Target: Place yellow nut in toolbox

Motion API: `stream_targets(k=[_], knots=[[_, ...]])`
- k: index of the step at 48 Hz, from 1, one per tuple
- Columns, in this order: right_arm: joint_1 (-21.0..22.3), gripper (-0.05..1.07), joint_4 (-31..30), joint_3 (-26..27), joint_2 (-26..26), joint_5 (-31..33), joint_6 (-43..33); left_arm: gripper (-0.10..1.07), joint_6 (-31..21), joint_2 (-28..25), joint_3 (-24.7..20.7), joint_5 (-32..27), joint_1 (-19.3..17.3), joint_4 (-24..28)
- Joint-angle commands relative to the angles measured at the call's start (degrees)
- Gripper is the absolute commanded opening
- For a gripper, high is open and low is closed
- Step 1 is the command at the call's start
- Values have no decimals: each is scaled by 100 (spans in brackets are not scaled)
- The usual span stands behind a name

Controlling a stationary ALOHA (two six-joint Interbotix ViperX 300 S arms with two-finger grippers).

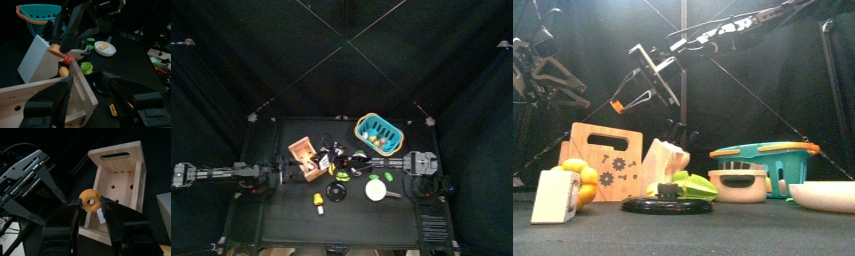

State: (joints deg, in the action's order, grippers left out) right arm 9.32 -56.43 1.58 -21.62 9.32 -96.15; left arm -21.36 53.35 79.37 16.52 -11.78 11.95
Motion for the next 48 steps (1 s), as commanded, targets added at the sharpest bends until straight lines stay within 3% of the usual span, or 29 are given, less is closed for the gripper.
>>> stream_targets(k=[1,15,22,30,48], knots=[[35,67,-26,264,35,-44,9,87,0,-9,-79,44,18,53],[79,68,53,598,-413,-18,0,87,0,-9,-79,18,18,70],[114,75,62,756,-545,26,0,87,0,-9,-79,9,18,70],[114,85,70,773,-571,79,0,87,0,-9,-70,0,18,70],[70,85,105,800,-571,141,0,87,0,-9,-70,0,18,70]])
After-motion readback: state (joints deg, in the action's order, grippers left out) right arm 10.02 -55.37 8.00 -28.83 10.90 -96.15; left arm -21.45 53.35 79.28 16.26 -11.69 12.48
